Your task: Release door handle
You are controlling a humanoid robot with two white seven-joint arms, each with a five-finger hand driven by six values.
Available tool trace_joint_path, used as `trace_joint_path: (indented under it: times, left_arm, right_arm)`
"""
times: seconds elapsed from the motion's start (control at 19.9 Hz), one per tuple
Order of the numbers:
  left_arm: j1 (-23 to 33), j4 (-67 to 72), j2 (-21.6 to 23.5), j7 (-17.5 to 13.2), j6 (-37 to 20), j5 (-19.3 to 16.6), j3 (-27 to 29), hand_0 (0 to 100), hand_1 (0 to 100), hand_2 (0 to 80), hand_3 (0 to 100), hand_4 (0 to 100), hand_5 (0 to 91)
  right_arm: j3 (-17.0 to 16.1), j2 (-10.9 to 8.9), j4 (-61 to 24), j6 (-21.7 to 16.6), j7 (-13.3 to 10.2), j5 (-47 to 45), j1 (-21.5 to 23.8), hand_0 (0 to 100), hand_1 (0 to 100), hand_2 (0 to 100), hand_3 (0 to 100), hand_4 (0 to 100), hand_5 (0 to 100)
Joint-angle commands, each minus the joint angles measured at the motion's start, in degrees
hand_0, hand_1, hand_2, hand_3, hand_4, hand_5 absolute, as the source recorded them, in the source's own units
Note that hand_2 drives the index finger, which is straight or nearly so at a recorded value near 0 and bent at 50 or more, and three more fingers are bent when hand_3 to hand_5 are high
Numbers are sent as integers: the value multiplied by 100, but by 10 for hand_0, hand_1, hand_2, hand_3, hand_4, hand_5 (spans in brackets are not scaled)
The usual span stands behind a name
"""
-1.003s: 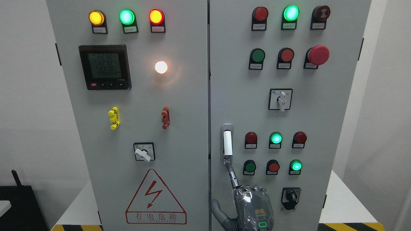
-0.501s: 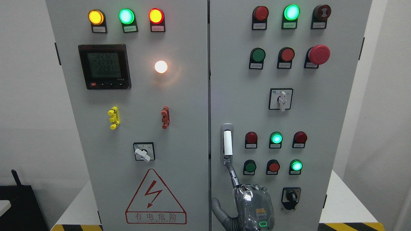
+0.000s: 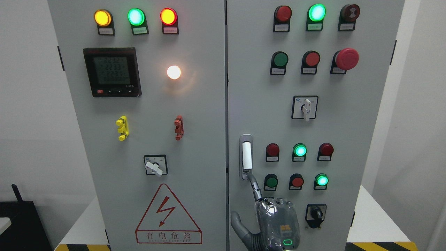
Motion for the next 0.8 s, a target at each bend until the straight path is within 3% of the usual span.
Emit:
trace_joint_path:
  times: [0.0, 0.2, 0.25, 0.3, 0.35, 0.45, 0.6, 0.75]
  left_arm:
    - [0, 114, 7, -4, 4, 0, -79, 120, 389, 0, 0, 0, 0]
    - [0, 114, -1, -4, 4, 0, -79, 120, 389, 0, 0, 0, 0]
    - [0, 114, 7, -4, 4, 0, -79, 120, 389, 0, 0, 0, 0]
    - [0, 114, 7, -4, 4, 0, -79, 120, 389, 0, 0, 0, 0]
    - [0, 114, -1, -4, 4, 0, -79, 120, 389, 0, 0, 0, 0]
    - [0, 114, -1, -4, 4, 0, -79, 120, 389, 0, 0, 0, 0]
    - [0, 114, -1, -4, 4, 0, -79, 120, 389, 0, 0, 0, 0]
    - [0, 114, -1, -4, 4, 0, -79, 120, 389, 0, 0, 0, 0]
  right_arm:
    - [1, 0, -53, -84, -155, 1, 30, 349, 339, 8, 1000, 1000, 966]
    - [-17, 0, -53, -137, -277, 1, 188, 377, 345, 83, 1000, 917, 940]
    - [-17, 0, -53, -189, -295, 1, 214, 413, 348, 194, 936, 835, 843]
    - [-34, -8, -53, -242, -304, 1, 241, 436, 350, 234, 800, 708, 666]
    - [-96, -8, -62, -295, -313, 1, 276, 442, 350, 241, 790, 697, 648]
    - [-157, -26, -70, -383, -418, 1, 320, 499, 341, 302, 563, 449, 399]
    - [-272, -44, -167, -593, -541, 1, 408, 530, 313, 374, 494, 372, 303]
    - [-351, -44, -185, -787, -612, 1, 408, 508, 240, 464, 529, 359, 305]
